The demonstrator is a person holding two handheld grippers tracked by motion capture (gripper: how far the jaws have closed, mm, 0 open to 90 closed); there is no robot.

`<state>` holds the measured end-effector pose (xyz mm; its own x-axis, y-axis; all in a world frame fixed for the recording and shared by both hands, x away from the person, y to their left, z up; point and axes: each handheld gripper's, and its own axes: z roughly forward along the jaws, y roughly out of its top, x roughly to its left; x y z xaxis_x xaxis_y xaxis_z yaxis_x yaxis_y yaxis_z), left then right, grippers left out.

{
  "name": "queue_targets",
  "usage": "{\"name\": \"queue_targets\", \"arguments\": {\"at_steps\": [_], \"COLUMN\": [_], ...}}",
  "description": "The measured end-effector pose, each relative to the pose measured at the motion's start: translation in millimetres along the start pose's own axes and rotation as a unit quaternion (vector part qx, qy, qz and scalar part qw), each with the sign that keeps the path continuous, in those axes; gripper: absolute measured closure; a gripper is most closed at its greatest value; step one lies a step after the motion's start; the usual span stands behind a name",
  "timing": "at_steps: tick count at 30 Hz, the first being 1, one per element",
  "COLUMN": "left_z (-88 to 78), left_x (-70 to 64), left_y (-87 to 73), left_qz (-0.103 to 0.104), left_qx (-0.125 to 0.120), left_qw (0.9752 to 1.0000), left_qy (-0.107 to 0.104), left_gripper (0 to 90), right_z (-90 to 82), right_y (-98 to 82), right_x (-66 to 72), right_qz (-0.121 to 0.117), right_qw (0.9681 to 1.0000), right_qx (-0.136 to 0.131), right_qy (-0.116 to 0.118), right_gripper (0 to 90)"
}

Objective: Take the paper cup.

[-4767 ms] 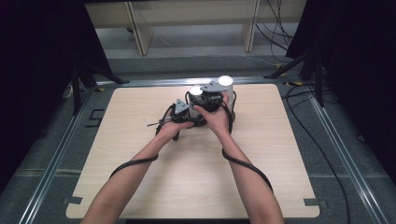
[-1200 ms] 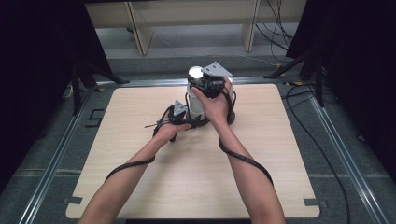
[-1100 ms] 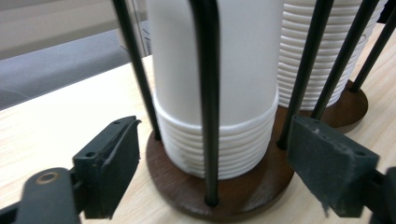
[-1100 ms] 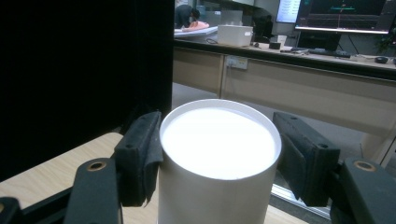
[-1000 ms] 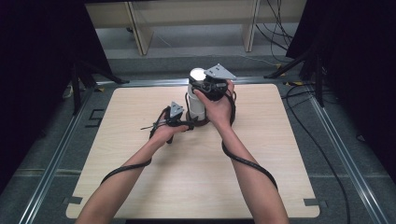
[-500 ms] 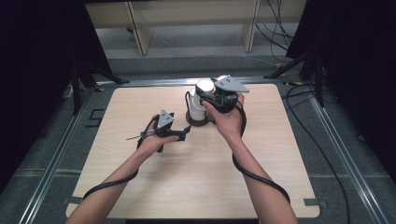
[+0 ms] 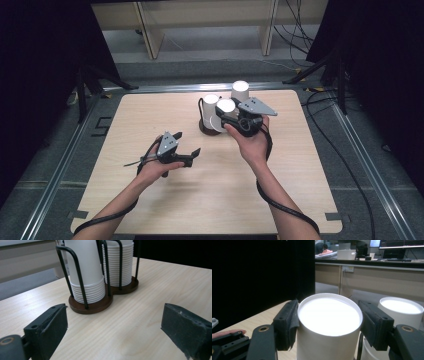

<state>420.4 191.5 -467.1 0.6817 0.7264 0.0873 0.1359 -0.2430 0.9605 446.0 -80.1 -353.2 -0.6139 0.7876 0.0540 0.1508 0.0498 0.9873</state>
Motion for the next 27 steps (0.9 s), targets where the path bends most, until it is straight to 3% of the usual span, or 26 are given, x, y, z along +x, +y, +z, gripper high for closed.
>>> {"name": "queue_targets", "arguments": {"at_steps": [6, 7, 8, 11, 16, 18, 19, 22, 23, 24, 25, 27], "left_z": [-15.3, -22.3, -24.2, -34.0, -42.7, -46.4, -48.6, -52.1, -53.7, -54.0, -54.0, -54.4], "left_x": [-11.7, -16.3, -18.6, -22.9, -26.4, -27.6, -28.5, -28.8, -28.6, -29.1, -29.1, -28.8], "left_y": [-7.6, -10.5, -12.5, -15.5, -20.6, -22.2, -22.6, -24.5, -25.5, -25.9, -25.9, -25.6], "left_qz": [0.000, 0.009, 0.011, 0.004, -0.014, -0.018, -0.019, -0.018, -0.017, -0.022, -0.022, -0.021], "left_qx": [-0.003, 0.003, -0.004, -0.003, -0.009, -0.010, -0.007, -0.007, -0.003, -0.004, -0.004, -0.006], "left_qw": [0.9999, 0.9999, 0.9999, 0.9999, 0.9998, 0.9997, 0.9997, 0.9998, 0.9998, 0.9997, 0.9997, 0.9997], "left_qy": [-0.011, -0.007, -0.009, -0.014, -0.015, -0.017, -0.013, -0.011, -0.008, -0.008, -0.008, -0.005], "left_gripper": [7.2, 7.6, 7.8, 7.8, 7.8, 7.8, 7.8, 7.8, 7.8, 7.9, 7.9, 7.9], "right_z": [-17.5, -20.3, -23.0, -32.0, -48.5, -52.4, -55.6, -61.9, -63.3, -64.9, -66.9, -73.0], "right_y": [-15.1, -18.3, -21.5, -32.1, -44.8, -49.6, -51.1, -57.7, -59.5, -61.5, -62.8, -64.3], "right_x": [0.6, 1.2, 0.0, 1.8, 1.8, 2.4, 1.8, 5.4, 4.5, 5.3, 4.3, 3.9], "right_qz": [0.021, 0.027, 0.016, 0.036, 0.041, 0.051, 0.039, 0.053, 0.044, 0.052, 0.043, 0.047], "right_qw": [0.9997, 0.9996, 0.9999, 0.9992, 0.9989, 0.9986, 0.9991, 0.9983, 0.9988, 0.9984, 0.9989, 0.9986], "right_qx": [0.006, 0.006, 0.001, 0.006, 0.022, 0.010, 0.016, 0.025, 0.023, 0.023, 0.017, 0.022], "right_qy": [0.004, 0.010, 0.003, 0.013, 0.001, 0.009, 0.003, 0.004, 0.006, 0.005, 0.005, -0.006], "right_gripper": [36.0, 36.0, 36.0, 36.0, 36.0, 36.0, 36.0, 36.0, 36.0, 36.0, 36.0, 36.0]}}
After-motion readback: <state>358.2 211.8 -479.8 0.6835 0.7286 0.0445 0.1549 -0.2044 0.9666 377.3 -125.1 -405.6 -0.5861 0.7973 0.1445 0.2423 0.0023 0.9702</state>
